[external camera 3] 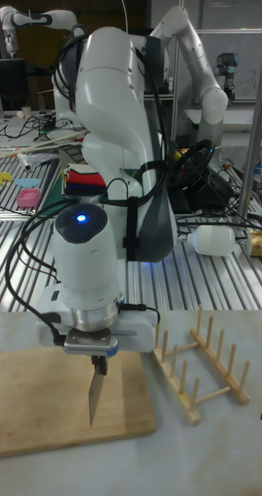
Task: Put the knife on the cutting board
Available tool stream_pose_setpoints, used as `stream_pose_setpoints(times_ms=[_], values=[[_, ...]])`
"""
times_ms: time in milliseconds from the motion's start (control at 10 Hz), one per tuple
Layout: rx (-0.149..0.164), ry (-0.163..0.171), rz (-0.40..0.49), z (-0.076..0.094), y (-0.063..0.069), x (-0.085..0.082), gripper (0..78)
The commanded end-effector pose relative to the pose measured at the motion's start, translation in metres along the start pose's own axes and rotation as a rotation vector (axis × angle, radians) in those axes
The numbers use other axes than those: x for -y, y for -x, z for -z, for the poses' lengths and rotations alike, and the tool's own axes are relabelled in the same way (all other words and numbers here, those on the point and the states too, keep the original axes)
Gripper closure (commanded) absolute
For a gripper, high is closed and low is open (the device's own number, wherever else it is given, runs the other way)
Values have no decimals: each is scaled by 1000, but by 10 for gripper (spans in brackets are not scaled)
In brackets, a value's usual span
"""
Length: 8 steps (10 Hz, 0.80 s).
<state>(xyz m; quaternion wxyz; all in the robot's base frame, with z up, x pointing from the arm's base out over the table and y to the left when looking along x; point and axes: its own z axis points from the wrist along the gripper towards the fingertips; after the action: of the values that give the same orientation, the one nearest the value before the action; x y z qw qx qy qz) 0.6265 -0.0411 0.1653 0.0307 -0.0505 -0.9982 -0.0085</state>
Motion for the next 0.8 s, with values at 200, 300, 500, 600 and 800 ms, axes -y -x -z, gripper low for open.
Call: stream_pose_setpoints(times_ms=[200,300,500,600,800], values=[[11,20,41,-25,-3,10,764],[11,19,42,-26,-3,10,764],[20,12,51,-32,-3,13,764],[28,7,50,-36,-4,13,764],[31,3,53,-38,-4,13,764]])
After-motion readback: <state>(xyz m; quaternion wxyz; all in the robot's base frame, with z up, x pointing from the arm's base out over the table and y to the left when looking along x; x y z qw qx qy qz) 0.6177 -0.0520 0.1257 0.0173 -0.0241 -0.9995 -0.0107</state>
